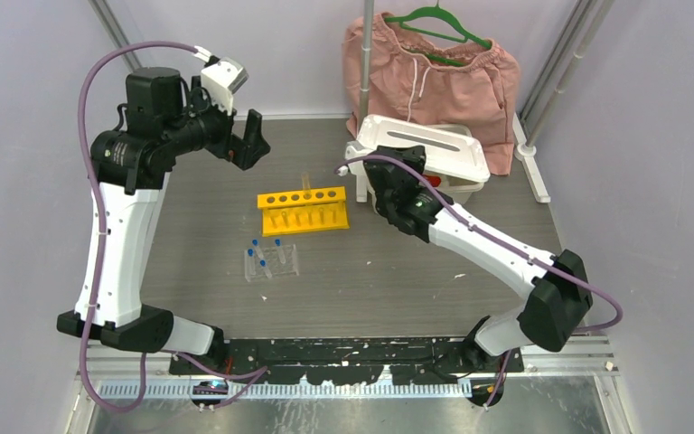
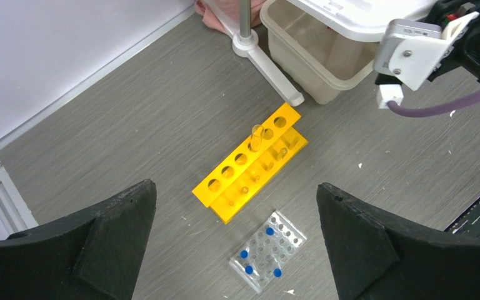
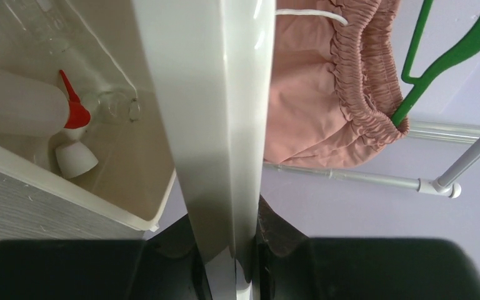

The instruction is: Organize the chemistry lab equipment

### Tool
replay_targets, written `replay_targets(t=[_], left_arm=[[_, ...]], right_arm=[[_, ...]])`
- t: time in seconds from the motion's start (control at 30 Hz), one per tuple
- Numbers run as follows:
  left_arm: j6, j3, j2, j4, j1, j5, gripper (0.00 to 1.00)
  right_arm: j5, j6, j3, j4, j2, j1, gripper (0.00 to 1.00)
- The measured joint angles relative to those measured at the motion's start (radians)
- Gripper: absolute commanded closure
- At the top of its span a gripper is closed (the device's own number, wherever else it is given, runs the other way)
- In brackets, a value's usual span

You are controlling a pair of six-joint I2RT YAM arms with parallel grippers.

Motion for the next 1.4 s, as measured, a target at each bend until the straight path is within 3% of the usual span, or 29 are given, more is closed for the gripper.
replay_targets(t=[0.53,0.73,0.97,1.27,1.37,1.4], left_arm=[[0.006,-0.050,-0.022,0.000,0.000,-0.033,0.00],[0.009,-0.054,-0.022,0.001,0.000,-0.037,0.00],[0.017,-0.067,-0.022,0.000,0.000,-0.045,0.00],[0.016,-0.067,-0.022,-0.002,0.000,-0.043,0.00],[0.016,-0.067,-0.022,-0.009,0.000,-0.039,0.00],[0.016,-0.067,-0.022,-0.012,0.000,-0.036,0.00]], right_arm=[[-0.005,-0.045,-0.042,0.122,0.111,-0.099,0.86],[-0.002,-0.043,-0.044,0.153,0.174,-0.105,0.78],[0.003,0.029,-0.023,0.114,0.212,-0.092,0.42],[-0.077,0.203,0.066,-0.132,0.214,-0.043,0.20],[-0.117,0.251,0.101,-0.231,0.214,-0.037,0.02],[-0.127,0.266,0.110,-0.253,0.214,-0.037,0.00]])
